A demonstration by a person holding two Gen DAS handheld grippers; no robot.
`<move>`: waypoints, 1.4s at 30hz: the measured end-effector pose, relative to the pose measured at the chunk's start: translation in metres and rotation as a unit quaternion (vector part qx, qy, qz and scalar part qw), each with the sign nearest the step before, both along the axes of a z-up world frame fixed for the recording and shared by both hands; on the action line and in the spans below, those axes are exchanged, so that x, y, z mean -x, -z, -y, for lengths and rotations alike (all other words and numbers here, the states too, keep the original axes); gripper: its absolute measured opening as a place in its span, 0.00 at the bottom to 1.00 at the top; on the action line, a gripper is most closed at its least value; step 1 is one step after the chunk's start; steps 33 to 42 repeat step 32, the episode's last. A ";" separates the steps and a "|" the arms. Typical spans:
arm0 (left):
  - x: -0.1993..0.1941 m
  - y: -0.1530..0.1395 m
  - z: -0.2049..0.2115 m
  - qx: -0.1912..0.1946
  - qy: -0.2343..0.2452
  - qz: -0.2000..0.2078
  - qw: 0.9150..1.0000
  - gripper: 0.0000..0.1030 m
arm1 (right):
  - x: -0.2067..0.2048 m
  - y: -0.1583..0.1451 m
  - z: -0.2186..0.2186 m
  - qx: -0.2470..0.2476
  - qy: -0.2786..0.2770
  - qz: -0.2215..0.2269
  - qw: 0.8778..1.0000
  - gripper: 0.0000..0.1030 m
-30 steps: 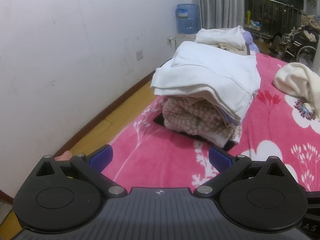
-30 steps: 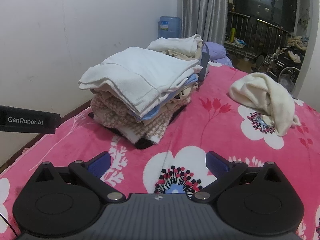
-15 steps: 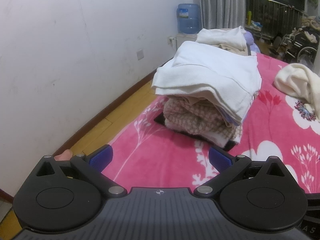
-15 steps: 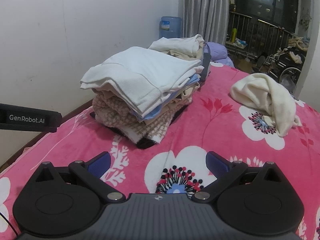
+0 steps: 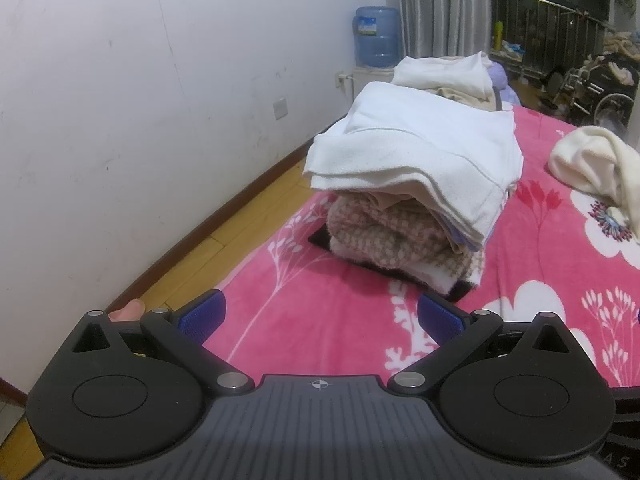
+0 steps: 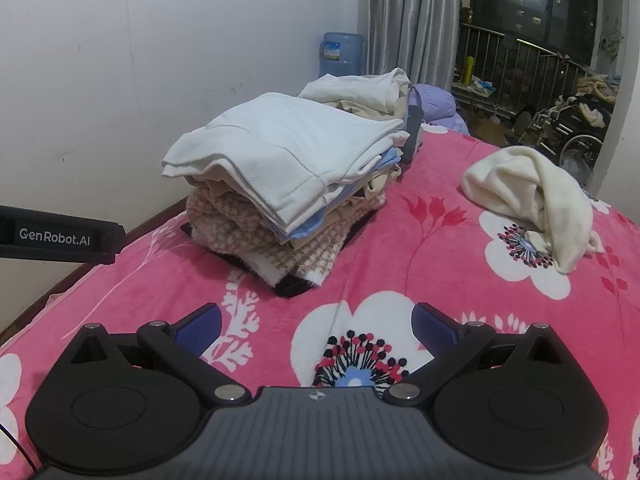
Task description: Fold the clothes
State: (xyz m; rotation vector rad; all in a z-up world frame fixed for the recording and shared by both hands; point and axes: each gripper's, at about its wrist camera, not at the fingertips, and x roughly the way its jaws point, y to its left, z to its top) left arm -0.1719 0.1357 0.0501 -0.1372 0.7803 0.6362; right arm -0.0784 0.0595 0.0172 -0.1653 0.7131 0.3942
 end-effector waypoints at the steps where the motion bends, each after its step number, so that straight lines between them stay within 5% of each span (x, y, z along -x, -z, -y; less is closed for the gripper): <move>1: 0.000 0.000 0.000 0.000 0.000 0.000 1.000 1.00 | 0.000 0.000 0.000 0.000 0.000 0.000 1.000 1.00; 42: 0.001 0.001 0.000 0.001 -0.001 -0.003 1.000 1.00 | 0.001 0.002 -0.001 0.002 -0.001 -0.004 1.000 1.00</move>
